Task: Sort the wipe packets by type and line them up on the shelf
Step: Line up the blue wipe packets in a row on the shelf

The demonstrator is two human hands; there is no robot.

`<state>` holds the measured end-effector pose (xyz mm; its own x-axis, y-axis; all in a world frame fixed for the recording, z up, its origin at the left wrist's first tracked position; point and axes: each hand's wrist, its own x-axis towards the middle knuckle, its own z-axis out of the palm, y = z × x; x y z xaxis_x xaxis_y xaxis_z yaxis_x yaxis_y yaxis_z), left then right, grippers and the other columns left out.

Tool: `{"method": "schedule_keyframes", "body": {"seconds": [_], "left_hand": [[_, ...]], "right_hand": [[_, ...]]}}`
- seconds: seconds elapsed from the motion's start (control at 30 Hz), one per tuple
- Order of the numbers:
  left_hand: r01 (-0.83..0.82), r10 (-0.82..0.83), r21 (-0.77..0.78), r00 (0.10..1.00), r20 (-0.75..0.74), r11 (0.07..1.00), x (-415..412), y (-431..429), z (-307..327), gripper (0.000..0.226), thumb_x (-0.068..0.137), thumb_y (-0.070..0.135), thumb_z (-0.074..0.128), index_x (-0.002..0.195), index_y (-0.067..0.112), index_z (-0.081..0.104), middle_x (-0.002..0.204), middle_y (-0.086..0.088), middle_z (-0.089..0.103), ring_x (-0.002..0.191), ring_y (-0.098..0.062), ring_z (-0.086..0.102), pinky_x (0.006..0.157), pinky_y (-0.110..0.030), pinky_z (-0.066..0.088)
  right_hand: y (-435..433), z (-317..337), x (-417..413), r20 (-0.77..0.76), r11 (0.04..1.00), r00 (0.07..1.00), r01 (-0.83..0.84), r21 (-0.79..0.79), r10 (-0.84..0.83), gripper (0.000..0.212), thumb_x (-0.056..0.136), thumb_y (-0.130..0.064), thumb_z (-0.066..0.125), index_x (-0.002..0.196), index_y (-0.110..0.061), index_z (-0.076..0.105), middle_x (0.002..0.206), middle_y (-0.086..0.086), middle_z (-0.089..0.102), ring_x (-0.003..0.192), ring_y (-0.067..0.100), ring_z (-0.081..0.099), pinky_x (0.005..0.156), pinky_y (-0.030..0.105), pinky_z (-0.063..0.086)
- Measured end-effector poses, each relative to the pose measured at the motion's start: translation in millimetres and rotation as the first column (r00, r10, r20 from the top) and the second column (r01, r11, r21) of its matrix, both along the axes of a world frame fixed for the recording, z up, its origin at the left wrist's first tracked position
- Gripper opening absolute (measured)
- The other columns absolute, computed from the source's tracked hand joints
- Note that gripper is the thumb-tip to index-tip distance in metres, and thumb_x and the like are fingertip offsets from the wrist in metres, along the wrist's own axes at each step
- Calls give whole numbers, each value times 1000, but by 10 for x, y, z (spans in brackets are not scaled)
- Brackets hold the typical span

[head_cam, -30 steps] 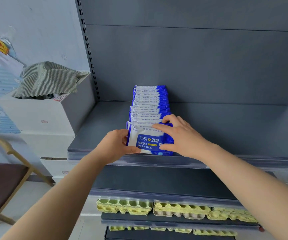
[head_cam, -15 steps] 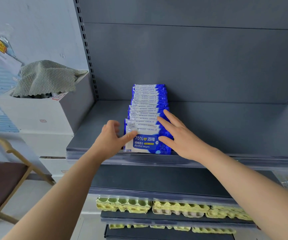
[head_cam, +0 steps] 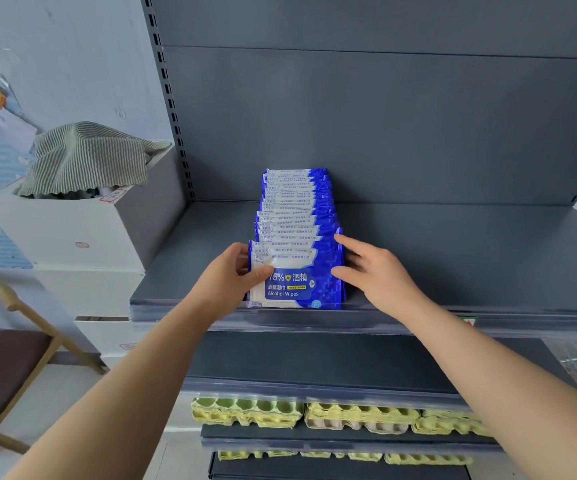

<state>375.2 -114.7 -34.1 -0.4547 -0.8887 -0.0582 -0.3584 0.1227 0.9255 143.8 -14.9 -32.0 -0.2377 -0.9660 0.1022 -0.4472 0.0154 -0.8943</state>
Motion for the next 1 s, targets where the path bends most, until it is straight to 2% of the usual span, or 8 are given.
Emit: {"method": "schedule_keyframes", "body": {"seconds": [0.1,0.27,0.33,0.4,0.6,0.7,0.8,1.0], "left_hand": [[12,-12,7,1000,28,1000,32,-56,-4,43,81,36,69,114,19,49,112,2,68,94,-11,68,79,-36,58],[11,-11,-4,998,-69,1000,-25,-52,75,91,65,53,73,142,26,32,130,13,52,110,-7,60,89,-34,55],[32,-35,-31,994,-102,999,-106,-47,115,70,78,44,67,138,33,33,125,18,51,99,1,62,77,-23,56],[66,-71,-71,995,-67,995,-177,-66,127,60,86,37,63,138,32,34,124,15,57,92,0,66,71,-20,56],[-28,25,-128,999,-20,991,-191,-296,181,50,88,41,62,132,24,44,131,6,55,107,-13,62,88,-35,54],[-26,82,-372,987,136,928,-314,-500,302,49,97,35,52,143,22,40,142,8,40,126,-10,43,99,-26,37],[147,42,-499,936,348,854,-457,-653,317,46,100,26,44,145,16,40,153,0,34,137,-18,36,107,-27,29],[185,65,-520,903,425,834,-472,-711,187,42,102,28,38,141,12,46,150,0,38,131,-20,44,99,-25,34]], "right_hand": [[39,-27,-45,-15,996,996,83,-32,-83,49,84,-1,64,129,-19,58,119,-5,66,104,9,66,98,41,50],[14,103,63,-52,994,995,85,-72,-89,59,93,-18,56,148,-23,32,142,-12,41,130,3,40,100,15,36],[-36,155,113,-139,999,990,11,-32,-15,72,89,-33,64,150,-30,25,143,-20,29,129,-7,29,90,3,29],[-103,154,103,-250,1000,968,-23,8,24,73,87,-36,67,149,-32,28,152,-18,21,136,-4,23,97,7,25],[-256,228,-45,-264,998,963,37,-52,-50,43,96,-21,52,138,-20,48,150,-9,35,134,6,37,104,20,32],[-478,391,-58,-426,1000,905,13,-19,-20,47,100,-22,41,147,-18,36,157,-7,23,143,6,21,115,21,17],[-707,436,-88,-603,992,789,-60,115,118,46,104,-19,31,149,-9,30,159,2,18,146,11,13,108,11,2],[-755,394,-171,-629,979,766,-5,203,134,39,104,-19,26,131,-1,48,141,7,43,133,22,36,109,26,25]]}}
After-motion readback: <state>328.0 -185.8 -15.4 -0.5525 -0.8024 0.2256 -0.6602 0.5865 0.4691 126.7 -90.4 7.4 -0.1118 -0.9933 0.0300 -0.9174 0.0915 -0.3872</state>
